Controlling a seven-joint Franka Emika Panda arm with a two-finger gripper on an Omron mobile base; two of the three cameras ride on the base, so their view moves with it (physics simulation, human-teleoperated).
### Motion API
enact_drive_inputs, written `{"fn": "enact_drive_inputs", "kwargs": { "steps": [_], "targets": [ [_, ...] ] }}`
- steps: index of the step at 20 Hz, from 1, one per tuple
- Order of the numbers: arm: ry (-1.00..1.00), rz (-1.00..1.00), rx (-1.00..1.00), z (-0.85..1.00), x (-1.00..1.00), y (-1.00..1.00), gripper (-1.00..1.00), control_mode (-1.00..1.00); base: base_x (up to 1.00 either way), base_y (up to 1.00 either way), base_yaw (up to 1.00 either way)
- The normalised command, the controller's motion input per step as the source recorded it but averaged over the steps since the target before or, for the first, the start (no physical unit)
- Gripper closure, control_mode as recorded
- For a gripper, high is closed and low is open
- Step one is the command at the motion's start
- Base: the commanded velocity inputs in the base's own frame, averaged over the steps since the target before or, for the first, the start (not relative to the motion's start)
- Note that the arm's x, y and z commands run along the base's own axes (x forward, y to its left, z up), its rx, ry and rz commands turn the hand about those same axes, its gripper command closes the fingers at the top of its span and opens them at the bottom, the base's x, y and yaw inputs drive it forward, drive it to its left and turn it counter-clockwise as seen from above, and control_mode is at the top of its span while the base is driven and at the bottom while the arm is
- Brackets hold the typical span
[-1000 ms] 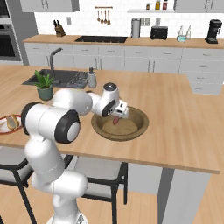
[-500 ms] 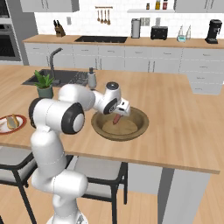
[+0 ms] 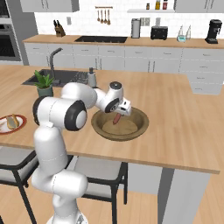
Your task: Place one bun and one sausage from the bowl on each plate.
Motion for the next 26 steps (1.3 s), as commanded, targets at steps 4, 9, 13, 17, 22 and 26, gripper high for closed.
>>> {"fn": "enact_drive_inputs", "kwargs": {
  "steps": [4, 9, 13, 17, 22, 26],
  "targets": [
    [0.00, 0.00, 0.01, -0.15, 0.05, 0.00, -1.00, -1.00, 0.00, 0.00, 0.00],
    [0.00, 0.00, 0.01, -0.17, 0.08, 0.00, -1.00, -1.00, 0.00, 0.00, 0.00],
    [0.00, 0.00, 0.00, -0.11, 0.09, 0.00, -1.00, -1.00, 0.00, 0.00, 0.00],
    [0.00, 0.00, 0.00, -0.10, 0.10, 0.00, -1.00, -1.00, 0.00, 0.00, 0.00],
    [0.00, 0.00, 0.00, -0.06, 0.11, 0.00, -1.00, -1.00, 0.00, 0.00, 0.00],
    [0.00, 0.00, 0.00, -0.06, 0.11, 0.00, -1.00, -1.00, 0.00, 0.00, 0.00]
  ]
}}
